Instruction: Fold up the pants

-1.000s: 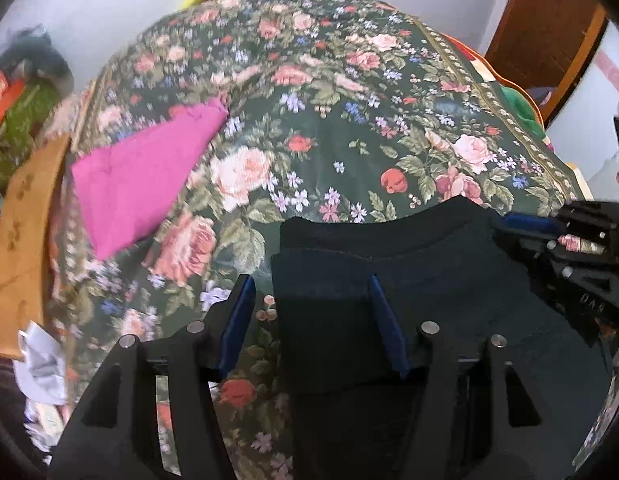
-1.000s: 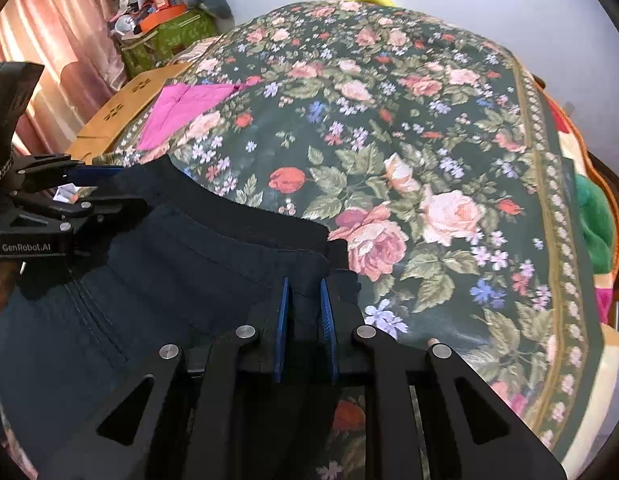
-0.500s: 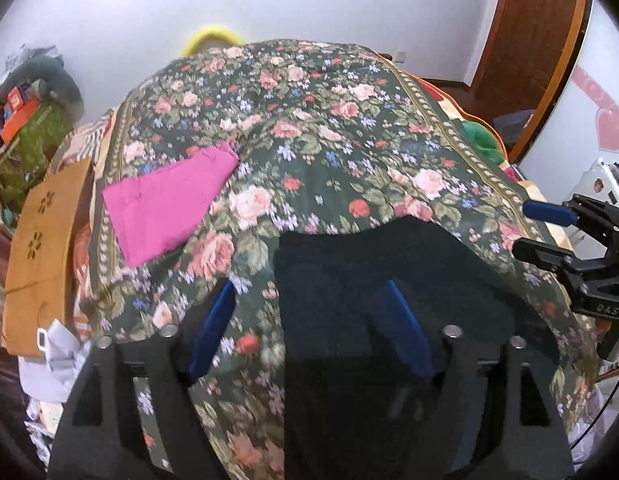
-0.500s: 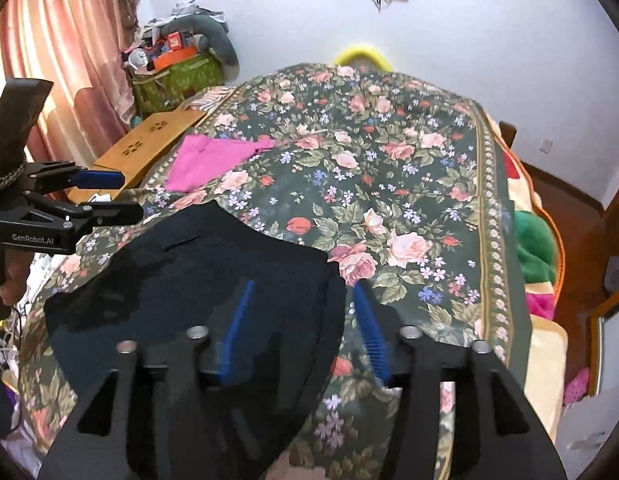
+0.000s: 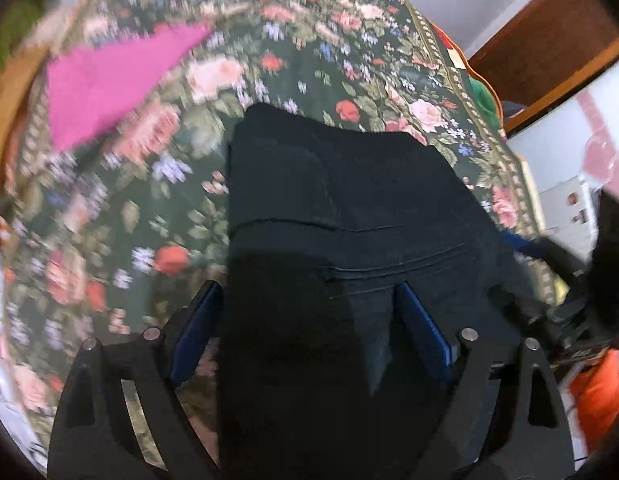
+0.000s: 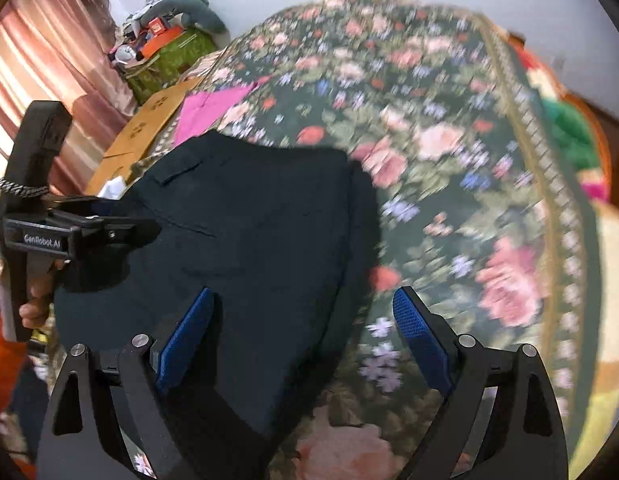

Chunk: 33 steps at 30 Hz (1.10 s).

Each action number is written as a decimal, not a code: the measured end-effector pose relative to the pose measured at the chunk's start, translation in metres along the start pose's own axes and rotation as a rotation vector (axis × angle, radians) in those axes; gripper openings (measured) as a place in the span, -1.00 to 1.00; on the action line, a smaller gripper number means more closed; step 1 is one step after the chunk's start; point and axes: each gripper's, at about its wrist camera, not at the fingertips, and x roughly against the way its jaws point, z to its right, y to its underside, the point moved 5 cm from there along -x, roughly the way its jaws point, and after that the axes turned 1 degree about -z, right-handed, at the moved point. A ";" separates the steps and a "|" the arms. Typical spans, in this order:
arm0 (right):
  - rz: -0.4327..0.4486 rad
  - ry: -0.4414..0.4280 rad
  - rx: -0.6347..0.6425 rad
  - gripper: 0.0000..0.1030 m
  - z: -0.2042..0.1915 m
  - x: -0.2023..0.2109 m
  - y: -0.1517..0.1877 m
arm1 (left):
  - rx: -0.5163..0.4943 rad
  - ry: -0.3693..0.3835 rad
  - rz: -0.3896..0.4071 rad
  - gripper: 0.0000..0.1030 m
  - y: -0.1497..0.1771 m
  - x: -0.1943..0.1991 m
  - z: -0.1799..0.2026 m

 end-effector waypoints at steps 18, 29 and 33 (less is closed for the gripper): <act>-0.060 -0.125 -0.055 -0.49 0.002 -0.011 -0.011 | 0.046 0.106 0.009 -0.12 -0.014 0.001 0.001; 0.078 -0.054 0.109 -0.62 -0.039 0.019 -0.051 | -0.064 -0.018 0.183 -0.52 -0.024 0.056 0.014; 0.153 -0.048 0.162 -0.63 -0.060 0.029 -0.082 | -0.062 -0.050 0.286 -0.53 -0.041 0.092 0.004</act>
